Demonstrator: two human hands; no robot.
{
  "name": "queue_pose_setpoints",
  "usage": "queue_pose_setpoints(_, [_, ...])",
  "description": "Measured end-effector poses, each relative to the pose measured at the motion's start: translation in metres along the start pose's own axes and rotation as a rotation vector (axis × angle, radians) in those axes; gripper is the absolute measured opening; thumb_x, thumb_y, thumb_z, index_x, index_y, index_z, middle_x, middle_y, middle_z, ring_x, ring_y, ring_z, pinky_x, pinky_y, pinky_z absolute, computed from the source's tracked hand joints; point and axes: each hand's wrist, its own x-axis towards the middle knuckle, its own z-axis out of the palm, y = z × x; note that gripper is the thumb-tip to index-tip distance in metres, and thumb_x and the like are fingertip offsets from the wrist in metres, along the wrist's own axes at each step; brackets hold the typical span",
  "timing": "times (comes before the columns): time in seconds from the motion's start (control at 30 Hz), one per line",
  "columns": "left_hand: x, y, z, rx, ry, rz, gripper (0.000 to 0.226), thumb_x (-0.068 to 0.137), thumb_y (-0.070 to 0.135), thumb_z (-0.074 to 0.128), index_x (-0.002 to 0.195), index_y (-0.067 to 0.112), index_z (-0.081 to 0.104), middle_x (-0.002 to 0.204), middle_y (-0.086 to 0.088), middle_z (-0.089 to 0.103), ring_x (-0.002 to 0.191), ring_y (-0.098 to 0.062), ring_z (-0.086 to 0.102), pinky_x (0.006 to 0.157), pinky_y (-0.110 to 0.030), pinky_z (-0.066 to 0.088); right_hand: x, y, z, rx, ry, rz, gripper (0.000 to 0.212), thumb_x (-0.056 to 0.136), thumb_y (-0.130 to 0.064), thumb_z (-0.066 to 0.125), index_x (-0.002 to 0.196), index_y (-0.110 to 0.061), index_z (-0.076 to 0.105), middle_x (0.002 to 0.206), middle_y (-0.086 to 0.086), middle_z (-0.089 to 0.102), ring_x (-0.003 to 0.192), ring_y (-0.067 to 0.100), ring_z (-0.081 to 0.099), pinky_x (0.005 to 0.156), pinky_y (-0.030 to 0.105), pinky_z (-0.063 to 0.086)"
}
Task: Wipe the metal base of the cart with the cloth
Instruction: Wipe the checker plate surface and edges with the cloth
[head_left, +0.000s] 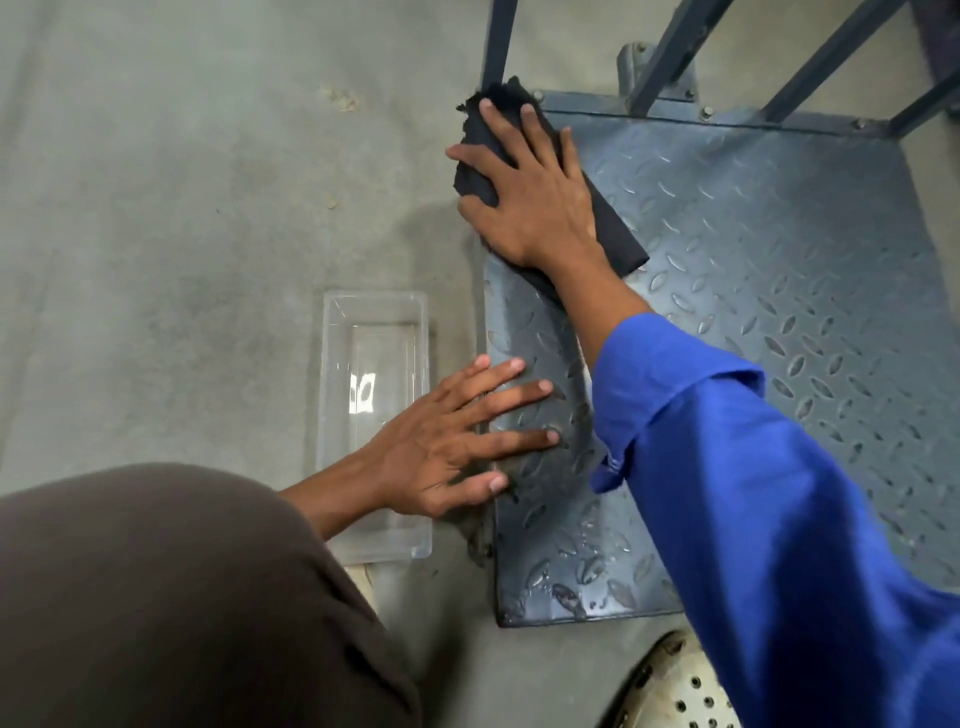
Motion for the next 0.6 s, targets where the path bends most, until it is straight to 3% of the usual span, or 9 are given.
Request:
queue_pose_setpoints(0.23, [-0.005,0.009,0.001,-0.012,0.047,-0.033,0.054,0.105,0.035,0.048,0.157,0.018,0.052,0.172,-0.016,0.031,0.163,-0.039,0.017,0.13,-0.062,0.017,-0.074,-0.016,0.013,0.0,0.012,-0.061,0.052,0.092,-0.052,0.042,0.142,-0.053,0.054,0.177,-0.012,0.009,0.165,0.026,0.0,0.13,0.058,-0.003])
queue_pose_setpoints(0.37, [-0.007,0.015,0.009,-0.039,0.082,-0.062,0.053,0.105,0.033,0.042,0.154,0.015,0.054,0.171,-0.017,0.033,0.163,-0.041,0.018,0.129,-0.065,0.018,-0.046,-0.011,0.007,0.001,0.001,-0.058,0.042,0.091,-0.052,0.047,0.13,-0.052,0.061,0.177,-0.015,0.01,0.165,0.025,0.001,0.13,0.059,-0.001])
queue_pose_setpoints(0.5, [-0.006,0.018,0.01,-0.052,0.101,-0.088,0.055,0.11,0.039,0.032,0.154,0.015,0.054,0.171,-0.015,0.034,0.163,-0.04,0.019,0.128,-0.065,0.021,-0.004,-0.006,-0.005,0.012,-0.066,-0.053,0.041,0.093,-0.048,0.049,0.132,-0.051,0.061,0.177,-0.014,0.009,0.164,0.026,-0.001,0.129,0.059,-0.003])
queue_pose_setpoints(0.6, [-0.007,0.019,0.006,-0.048,0.099,-0.095,0.054,0.107,0.035,0.041,0.156,0.015,0.053,0.171,-0.015,0.034,0.163,-0.038,0.019,0.128,-0.065,0.022,-0.02,-0.007,-0.004,0.009,-0.08,-0.068,0.043,0.093,-0.049,0.046,0.134,-0.052,0.06,0.177,-0.014,0.01,0.165,0.025,-0.001,0.13,0.058,-0.004])
